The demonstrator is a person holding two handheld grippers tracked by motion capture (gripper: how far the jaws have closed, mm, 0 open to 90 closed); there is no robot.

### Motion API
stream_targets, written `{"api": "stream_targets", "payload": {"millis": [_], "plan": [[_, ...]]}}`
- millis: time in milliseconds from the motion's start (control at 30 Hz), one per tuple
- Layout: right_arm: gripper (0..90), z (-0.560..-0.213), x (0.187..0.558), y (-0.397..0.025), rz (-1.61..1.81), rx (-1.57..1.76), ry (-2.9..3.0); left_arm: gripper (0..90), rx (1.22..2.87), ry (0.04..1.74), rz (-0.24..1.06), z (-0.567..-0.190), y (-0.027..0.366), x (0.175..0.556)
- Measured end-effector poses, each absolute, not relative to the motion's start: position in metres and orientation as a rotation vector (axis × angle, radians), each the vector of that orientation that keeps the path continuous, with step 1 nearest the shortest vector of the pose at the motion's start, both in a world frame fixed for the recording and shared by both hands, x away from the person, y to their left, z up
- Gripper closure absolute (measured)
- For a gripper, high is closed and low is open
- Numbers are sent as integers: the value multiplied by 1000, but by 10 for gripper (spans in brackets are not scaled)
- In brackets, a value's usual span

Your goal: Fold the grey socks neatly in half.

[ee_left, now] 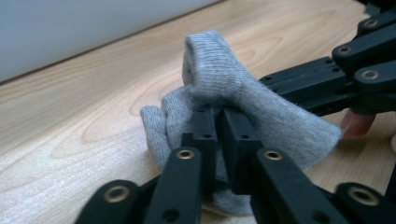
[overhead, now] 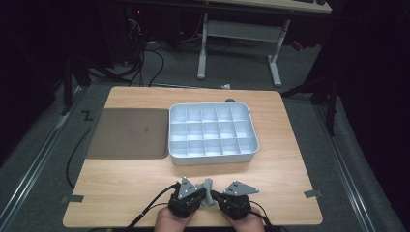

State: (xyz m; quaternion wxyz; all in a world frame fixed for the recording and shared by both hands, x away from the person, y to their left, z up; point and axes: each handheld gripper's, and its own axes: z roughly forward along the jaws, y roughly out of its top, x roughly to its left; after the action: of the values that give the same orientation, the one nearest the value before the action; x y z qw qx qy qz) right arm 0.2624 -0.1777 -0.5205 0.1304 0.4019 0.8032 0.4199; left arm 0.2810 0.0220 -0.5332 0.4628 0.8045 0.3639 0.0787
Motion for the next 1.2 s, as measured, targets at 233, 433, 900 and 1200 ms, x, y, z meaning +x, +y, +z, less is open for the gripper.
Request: {"api": "stream_targets", "payload": {"millis": [233,433,900,1200], "plan": [[900,-522,264,-179,1213,1183,2328,722,1915,899,178,-532,31,281],[900,-523,265,-179,1217,1188,2326,699,1867,904,179,-528,41,280],[900,-524,265,-178,1214,1185,2325,758,1819,1036,94,-535,65,287],[900,-522,266,-178,1220,1185,2310,857,1878,1013,69,-536,52,287]]}}
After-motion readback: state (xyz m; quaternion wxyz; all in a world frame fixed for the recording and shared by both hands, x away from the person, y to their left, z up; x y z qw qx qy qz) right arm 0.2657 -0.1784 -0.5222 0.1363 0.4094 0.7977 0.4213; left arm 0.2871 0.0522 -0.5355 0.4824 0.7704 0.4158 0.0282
